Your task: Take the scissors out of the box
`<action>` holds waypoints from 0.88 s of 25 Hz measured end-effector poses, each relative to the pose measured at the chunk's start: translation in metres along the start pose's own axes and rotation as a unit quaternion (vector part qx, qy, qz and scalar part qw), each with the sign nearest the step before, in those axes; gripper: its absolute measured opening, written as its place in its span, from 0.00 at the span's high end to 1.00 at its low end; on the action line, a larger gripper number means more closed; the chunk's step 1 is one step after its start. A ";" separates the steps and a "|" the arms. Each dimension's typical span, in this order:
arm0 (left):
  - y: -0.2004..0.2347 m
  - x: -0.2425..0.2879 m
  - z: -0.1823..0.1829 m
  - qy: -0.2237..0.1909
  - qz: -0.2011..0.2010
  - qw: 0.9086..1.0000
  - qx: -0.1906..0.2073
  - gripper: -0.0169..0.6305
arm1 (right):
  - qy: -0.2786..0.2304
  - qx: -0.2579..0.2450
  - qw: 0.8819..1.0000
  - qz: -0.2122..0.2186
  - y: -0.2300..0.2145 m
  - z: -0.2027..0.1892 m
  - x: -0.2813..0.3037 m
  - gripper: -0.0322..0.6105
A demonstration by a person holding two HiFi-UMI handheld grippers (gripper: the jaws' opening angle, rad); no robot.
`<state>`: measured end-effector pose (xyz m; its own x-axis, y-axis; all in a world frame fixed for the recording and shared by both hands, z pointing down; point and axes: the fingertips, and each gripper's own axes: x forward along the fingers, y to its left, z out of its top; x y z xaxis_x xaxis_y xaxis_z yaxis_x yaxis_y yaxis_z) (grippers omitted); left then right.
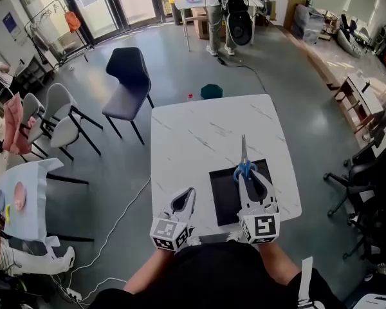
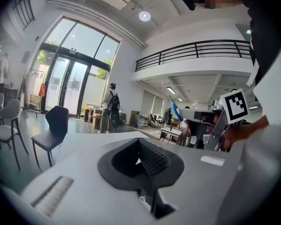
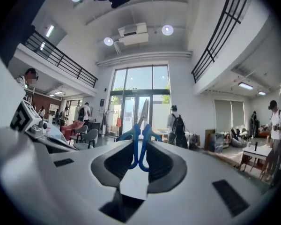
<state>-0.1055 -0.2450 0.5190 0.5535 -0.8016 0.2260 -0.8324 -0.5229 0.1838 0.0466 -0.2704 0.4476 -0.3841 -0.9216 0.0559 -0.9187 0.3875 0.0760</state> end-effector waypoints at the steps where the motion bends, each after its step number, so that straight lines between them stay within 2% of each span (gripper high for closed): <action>1: -0.001 0.001 0.002 -0.002 0.001 1.000 0.003 0.96 | -0.013 -0.006 1.000 0.000 -0.001 0.005 -0.003 0.81; 6: -0.009 0.009 0.008 -0.007 0.003 1.000 0.017 0.96 | -0.038 -0.026 0.999 0.001 -0.006 0.020 -0.010 0.81; 15: -0.014 0.010 0.004 -0.005 0.003 1.000 0.024 0.96 | -0.040 -0.038 0.998 -0.006 -0.004 0.023 -0.012 0.81; 22: -0.012 0.010 0.009 -0.013 0.006 0.999 0.047 0.96 | -0.035 -0.035 0.999 0.003 0.000 0.020 -0.005 0.81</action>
<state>-0.0905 -0.2495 0.5102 0.5427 -0.8150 0.2031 -0.8392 -0.5363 0.0905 0.0471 -0.2662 0.4275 -0.3968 -0.9178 -0.0138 -0.9090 0.3908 0.1449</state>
